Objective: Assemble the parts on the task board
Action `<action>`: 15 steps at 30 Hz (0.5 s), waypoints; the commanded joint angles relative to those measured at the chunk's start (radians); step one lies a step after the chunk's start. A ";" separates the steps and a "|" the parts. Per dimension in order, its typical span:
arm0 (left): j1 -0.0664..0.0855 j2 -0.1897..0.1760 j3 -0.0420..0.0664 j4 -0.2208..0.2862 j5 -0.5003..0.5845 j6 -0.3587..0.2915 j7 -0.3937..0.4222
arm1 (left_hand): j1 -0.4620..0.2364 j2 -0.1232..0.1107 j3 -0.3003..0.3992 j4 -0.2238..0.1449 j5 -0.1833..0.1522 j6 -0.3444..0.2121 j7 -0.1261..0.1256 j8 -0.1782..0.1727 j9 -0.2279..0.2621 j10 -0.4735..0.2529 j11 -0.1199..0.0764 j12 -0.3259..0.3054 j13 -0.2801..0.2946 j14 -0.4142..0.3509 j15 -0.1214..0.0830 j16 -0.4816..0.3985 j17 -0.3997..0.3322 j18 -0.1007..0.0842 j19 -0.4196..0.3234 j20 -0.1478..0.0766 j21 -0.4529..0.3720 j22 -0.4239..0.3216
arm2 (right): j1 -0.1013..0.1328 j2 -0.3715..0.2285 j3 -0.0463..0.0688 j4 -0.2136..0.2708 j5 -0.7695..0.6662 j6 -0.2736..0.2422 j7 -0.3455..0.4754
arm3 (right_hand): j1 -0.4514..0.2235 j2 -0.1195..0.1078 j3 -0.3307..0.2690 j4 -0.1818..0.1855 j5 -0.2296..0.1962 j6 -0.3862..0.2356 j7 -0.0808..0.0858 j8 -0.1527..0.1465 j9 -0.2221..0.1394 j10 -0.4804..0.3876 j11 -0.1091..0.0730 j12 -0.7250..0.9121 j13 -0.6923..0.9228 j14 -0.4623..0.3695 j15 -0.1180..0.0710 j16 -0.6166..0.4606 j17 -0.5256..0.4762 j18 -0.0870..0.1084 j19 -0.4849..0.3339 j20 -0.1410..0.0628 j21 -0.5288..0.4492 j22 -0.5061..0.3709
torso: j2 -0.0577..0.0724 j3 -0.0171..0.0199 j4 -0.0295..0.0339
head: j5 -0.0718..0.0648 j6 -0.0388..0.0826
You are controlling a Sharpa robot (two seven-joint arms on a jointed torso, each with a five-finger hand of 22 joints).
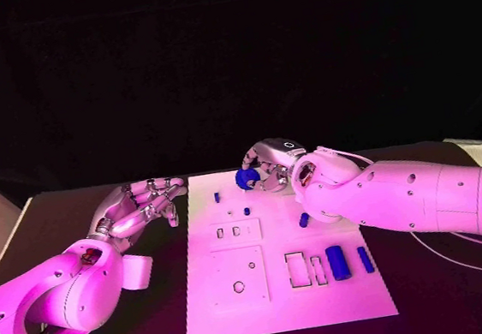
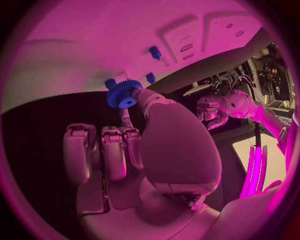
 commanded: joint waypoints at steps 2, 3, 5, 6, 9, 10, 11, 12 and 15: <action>0.000 0.001 0.001 0.004 0.003 0.018 0.006 | -0.008 0.001 0.005 -0.001 -0.003 -0.008 -0.001 -0.002 0.001 -0.005 0.001 0.000 0.001 -0.006 0.001 0.007 -0.001 0.007 -0.006 -0.001 0.003 0.001 | -0.002 0.019 -0.001 -0.024 -0.005 0.034 0.010 | -0.009 -0.004 0.007 -0.003 -0.007 0.040 -0.029 0.043 0.015 0.087 -0.008 0.001 0.245 0.103 -0.005 0.004 0.263 -0.016 0.063 -0.008 0.004 0.144 | 0.001 0.0003 -0.0010 | 0.003 -0.001; 0.000 0.001 0.001 0.004 0.003 0.018 0.005 | -0.008 0.001 0.005 -0.001 -0.003 -0.008 -0.001 -0.002 0.001 -0.005 0.001 0.000 0.001 -0.006 0.001 0.007 -0.001 0.007 -0.006 -0.001 0.003 0.001 | -0.003 0.024 -0.001 -0.030 -0.002 0.039 0.011 | -0.011 -0.006 0.008 -0.004 -0.010 0.039 -0.029 0.043 0.015 0.087 -0.007 0.000 0.245 0.103 -0.005 0.004 0.263 -0.016 0.063 -0.008 0.004 0.144 | 0.001 0.0000 -0.0011 | 0.004 -0.002; 0.000 0.001 0.001 0.003 0.003 0.017 0.005 | -0.008 0.001 0.005 -0.001 -0.003 -0.008 -0.001 -0.002 0.001 -0.005 0.001 0.000 0.001 -0.006 0.001 0.007 -0.001 0.007 -0.006 -0.001 0.003 0.001 | -0.005 0.035 -0.001 -0.043 0.002 0.047 0.012 | -0.014 -0.007 0.009 -0.004 -0.013 0.038 -0.029 0.043 0.015 0.086 -0.007 0.000 0.244 0.103 -0.005 0.004 0.263 -0.016 0.063 -0.007 0.004 0.144 | 0.001 0.0015 -0.0031 | 0.006 -0.002; 0.000 0.001 0.001 0.003 0.003 0.017 0.005 | -0.008 0.001 0.005 -0.001 -0.003 -0.008 -0.001 -0.002 0.001 -0.005 0.001 0.000 0.001 -0.006 0.001 0.007 -0.001 0.007 -0.006 -0.001 0.003 0.001 | -0.007 0.041 -0.002 -0.048 0.004 0.051 0.013 | -0.016 -0.007 0.009 -0.004 -0.014 0.037 -0.028 0.043 0.015 0.086 -0.007 -0.001 0.243 0.103 -0.005 0.004 0.263 -0.016 0.062 -0.007 0.003 0.143 | 0.002 0.0016 -0.0031 | 0.006 -0.001; 0.001 0.002 0.001 0.003 0.003 0.018 0.005 | -0.008 0.001 0.005 -0.001 -0.003 -0.008 -0.001 -0.002 0.001 -0.005 0.001 0.000 0.001 -0.006 0.001 0.007 -0.001 0.007 -0.006 -0.001 0.003 0.001 | -0.013 0.054 -0.002 -0.062 0.007 0.060 0.014 | -0.020 -0.011 0.010 -0.004 -0.017 0.036 -0.028 0.042 0.014 0.085 -0.006 -0.001 0.243 0.103 -0.004 0.004 0.263 -0.016 0.062 -0.007 0.003 0.143 | 0.002 0.0022 -0.0007 | 0.006 -0.002; 0.001 0.003 0.001 0.002 0.003 0.018 0.005 | -0.008 0.001 0.005 -0.001 -0.003 -0.008 -0.001 -0.002 0.001 -0.005 0.001 0.000 0.001 -0.006 0.001 0.007 -0.001 0.007 -0.006 -0.001 0.003 0.001 | -0.015 0.056 -0.002 -0.065 0.007 0.062 0.015 | -0.020 -0.011 0.010 -0.004 -0.017 0.036 -0.028 0.042 0.014 0.085 -0.006 -0.001 0.243 0.103 -0.004 0.004 0.263 -0.016 0.062 -0.007 0.003 0.143 | 0.002 0.0022 0.0005 | 0.006 -0.003; 0.001 0.003 0.001 0.002 0.003 0.019 0.005 | -0.008 0.001 0.005 -0.001 -0.003 -0.008 -0.001 -0.002 0.001 -0.005 0.001 0.000 0.001 -0.006 0.001 0.007 -0.001 0.007 -0.006 -0.001 0.003 0.001 | -0.018 0.059 -0.003 -0.069 0.007 0.064 0.015 | -0.021 -0.012 0.011 -0.005 -0.018 0.035 -0.027 0.042 0.014 0.085 -0.006 -0.001 0.243 0.103 -0.004 0.004 0.263 -0.016 0.062 -0.007 0.003 0.143 | 0.002 0.0023 0.0021 | 0.006 -0.004; 0.001 0.004 0.001 0.002 0.003 0.019 0.005 | -0.008 0.001 0.005 -0.001 -0.003 -0.008 -0.001 -0.002 0.001 -0.005 0.001 0.000 0.001 -0.006 0.001 0.007 -0.001 0.007 -0.006 -0.001 0.003 0.001 | -0.020 0.061 -0.003 -0.070 0.007 0.066 0.015 | -0.022 -0.014 0.011 -0.006 -0.020 0.034 -0.027 0.042 0.014 0.085 -0.006 -0.001 0.243 0.103 -0.003 0.004 0.263 -0.016 0.062 -0.007 0.003 0.144 | 0.002 0.0023 0.0032 | 0.006 -0.004; 0.001 0.004 0.001 0.001 0.003 0.019 0.005 | -0.008 0.001 0.005 -0.001 -0.003 -0.008 -0.001 -0.002 0.001 -0.005 0.001 0.000 0.001 -0.006 0.001 0.007 -0.001 0.007 -0.006 -0.001 0.003 0.001 | -0.025 0.066 -0.003 -0.074 0.007 0.071 0.016 | -0.022 -0.014 0.011 -0.006 -0.020 0.034 -0.027 0.042 0.014 0.085 -0.006 -0.001 0.243 0.103 -0.003 0.004 0.263 -0.016 0.062 -0.007 0.003 0.144 | 0.002 0.0020 0.0030 | 0.010 -0.007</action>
